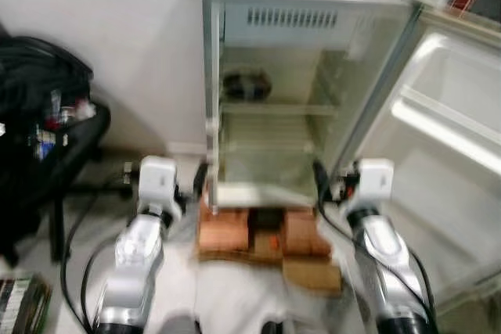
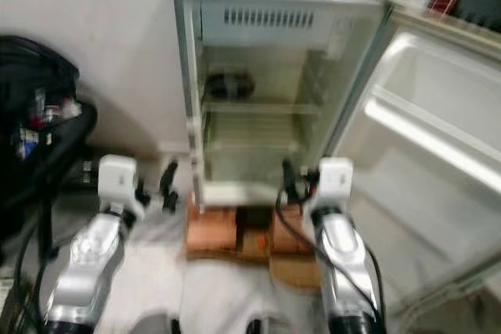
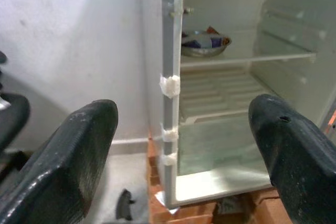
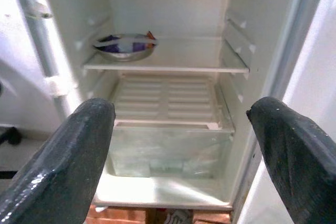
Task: Restocking fridge
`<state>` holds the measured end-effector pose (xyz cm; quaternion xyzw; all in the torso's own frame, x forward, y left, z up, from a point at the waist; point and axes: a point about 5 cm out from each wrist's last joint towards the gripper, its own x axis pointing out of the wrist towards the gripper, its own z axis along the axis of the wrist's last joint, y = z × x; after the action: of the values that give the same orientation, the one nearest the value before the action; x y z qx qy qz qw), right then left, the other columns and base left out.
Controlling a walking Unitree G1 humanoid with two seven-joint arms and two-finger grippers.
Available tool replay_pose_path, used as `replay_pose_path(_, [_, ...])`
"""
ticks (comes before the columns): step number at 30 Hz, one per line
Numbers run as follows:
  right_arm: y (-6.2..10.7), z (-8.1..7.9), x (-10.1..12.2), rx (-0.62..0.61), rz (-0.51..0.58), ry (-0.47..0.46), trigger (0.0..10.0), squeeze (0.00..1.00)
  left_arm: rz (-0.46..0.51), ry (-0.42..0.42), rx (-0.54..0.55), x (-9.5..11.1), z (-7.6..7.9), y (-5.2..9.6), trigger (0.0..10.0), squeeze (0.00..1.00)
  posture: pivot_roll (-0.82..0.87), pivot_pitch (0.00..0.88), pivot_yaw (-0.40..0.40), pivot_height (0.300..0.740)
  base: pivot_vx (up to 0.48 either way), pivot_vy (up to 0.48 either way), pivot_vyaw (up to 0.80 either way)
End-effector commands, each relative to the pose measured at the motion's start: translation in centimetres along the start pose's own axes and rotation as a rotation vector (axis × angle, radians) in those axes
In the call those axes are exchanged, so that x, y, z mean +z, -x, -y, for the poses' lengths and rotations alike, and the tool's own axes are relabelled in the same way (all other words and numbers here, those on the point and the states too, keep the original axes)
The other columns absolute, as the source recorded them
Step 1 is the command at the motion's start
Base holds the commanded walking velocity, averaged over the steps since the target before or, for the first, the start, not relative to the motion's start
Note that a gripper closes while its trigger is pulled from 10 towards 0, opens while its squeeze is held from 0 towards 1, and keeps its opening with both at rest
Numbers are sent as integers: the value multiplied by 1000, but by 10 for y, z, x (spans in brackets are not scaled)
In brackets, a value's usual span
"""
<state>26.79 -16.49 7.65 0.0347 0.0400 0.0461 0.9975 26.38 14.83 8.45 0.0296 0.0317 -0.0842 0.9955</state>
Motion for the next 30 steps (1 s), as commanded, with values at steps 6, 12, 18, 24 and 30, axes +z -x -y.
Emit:
replay_pose_path(6, [0,6,4,-11,27,-38,10000,0,-15,5,-8,-5,6,0,10000,0,45,0,-69,740,-204,0,0])
replay_pose_path(12, [5,1,-2,7,-3,-49,10000,0,-10,18,15,-4,3,1,10000,0,48,0,-74,740,0,0,0])
replay_pose_path(18, [11,-1,-7,32,-31,-15,10000,0,1,3,47,-2,-3,5,10000,0,60,0,-83,740,0,0,0])
replay_pose_path(24, [4,-1,-10,-1,-81,-80,10000,0,-4,-8,42,-4,-2,8,10000,0,67,8,-84,740,0,-222,0])
replay_pose_path(30, [4,-1,-11,-5,-71,24,10000,0,-7,-17,36,-5,-1,9,10000,0,65,9,-82,740,0,-383,0])
